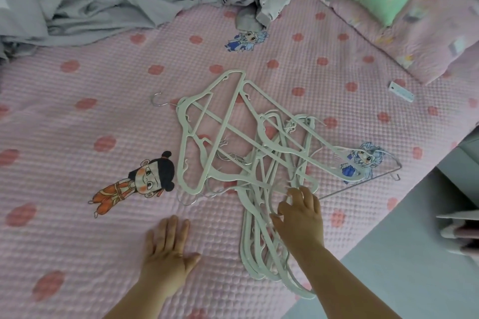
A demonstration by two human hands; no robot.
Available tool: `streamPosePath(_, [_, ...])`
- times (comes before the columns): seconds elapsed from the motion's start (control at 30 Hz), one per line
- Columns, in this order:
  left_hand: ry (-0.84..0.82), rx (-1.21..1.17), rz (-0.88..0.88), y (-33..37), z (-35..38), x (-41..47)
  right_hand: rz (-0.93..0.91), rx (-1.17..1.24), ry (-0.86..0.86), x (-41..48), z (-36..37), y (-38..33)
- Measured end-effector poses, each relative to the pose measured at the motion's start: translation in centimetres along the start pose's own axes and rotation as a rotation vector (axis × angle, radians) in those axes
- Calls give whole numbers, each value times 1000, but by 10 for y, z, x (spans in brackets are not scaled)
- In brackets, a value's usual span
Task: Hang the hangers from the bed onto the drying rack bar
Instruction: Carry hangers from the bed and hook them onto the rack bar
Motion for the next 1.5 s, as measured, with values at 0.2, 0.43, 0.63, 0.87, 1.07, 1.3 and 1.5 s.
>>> streamPosePath(0.2, [-159,-10,-226,10,-30,-11,-8,-9,-13,-37,-17,38])
streamPosePath(0.43, [-88,-69,-123,33,-68,-37,44,-100,160,-80,-59,84])
streamPosePath(0.63, [19,-160,150,105,-114,-55,133,-74,335,-123,-105,137])
streamPosePath(0.87, [56,-311,588,265,-178,-100,552,519,454,-233,-167,218])
streamPosePath(1.07, [-223,-457,944,409,-167,-203,692,803,672,-371,-194,238])
streamPosePath(1.3, [-1014,-1228,760,504,-136,-353,799,773,829,-534,-210,212])
streamPosePath(1.5, [-916,-1222,765,564,-72,-489,824,756,830,-671,-178,159])
Point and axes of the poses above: each hand's wrist, its own x-axis towards the middle knuckle, its own z-axis out of the palm, y = z × x, the point moved 3 cm from there along x, towards the middle knuckle, and after that the axes turned 7 degrees about -y, right-handed, at the moved point
